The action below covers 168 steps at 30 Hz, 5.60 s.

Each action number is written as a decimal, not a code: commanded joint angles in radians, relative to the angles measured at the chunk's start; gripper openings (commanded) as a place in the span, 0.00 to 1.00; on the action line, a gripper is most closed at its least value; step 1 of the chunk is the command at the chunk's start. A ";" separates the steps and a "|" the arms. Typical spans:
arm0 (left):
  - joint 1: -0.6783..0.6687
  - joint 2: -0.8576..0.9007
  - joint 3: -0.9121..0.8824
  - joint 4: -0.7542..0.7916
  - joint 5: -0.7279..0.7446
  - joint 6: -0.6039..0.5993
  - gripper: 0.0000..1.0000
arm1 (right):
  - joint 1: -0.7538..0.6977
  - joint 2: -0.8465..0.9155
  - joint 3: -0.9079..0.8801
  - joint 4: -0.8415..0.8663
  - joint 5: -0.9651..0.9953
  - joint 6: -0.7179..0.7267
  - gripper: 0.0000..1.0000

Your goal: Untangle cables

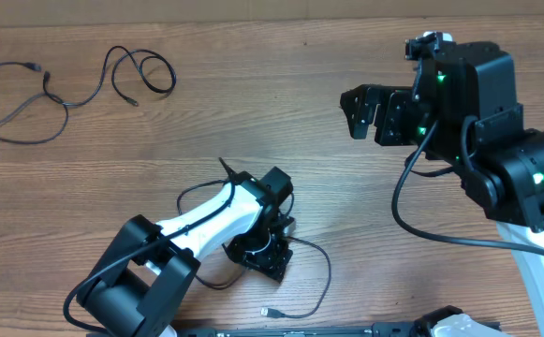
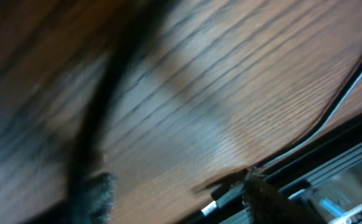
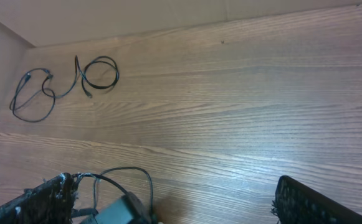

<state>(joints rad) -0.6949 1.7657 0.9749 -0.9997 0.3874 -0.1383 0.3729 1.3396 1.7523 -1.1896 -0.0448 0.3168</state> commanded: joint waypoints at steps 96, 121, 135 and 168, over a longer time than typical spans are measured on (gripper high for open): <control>1.009 -0.097 0.854 -0.543 -0.851 -0.406 0.04 | -0.002 0.316 0.014 0.104 -0.155 0.132 1.00; 1.009 -0.097 0.090 0.158 -0.826 -0.427 0.20 | -0.002 0.316 0.014 0.104 -0.155 0.132 1.00; 1.009 -0.099 0.382 0.040 -0.855 -0.333 1.00 | -0.002 0.316 0.014 0.104 -0.155 0.132 1.00; 1.009 -0.959 0.360 -0.165 -0.145 -0.095 1.00 | -0.002 0.316 0.014 0.104 -0.155 0.132 1.00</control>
<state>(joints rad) 0.3096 0.9096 1.4094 -1.1576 0.1581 -0.2348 0.3729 1.6562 1.7523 -1.0927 -0.2050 0.4446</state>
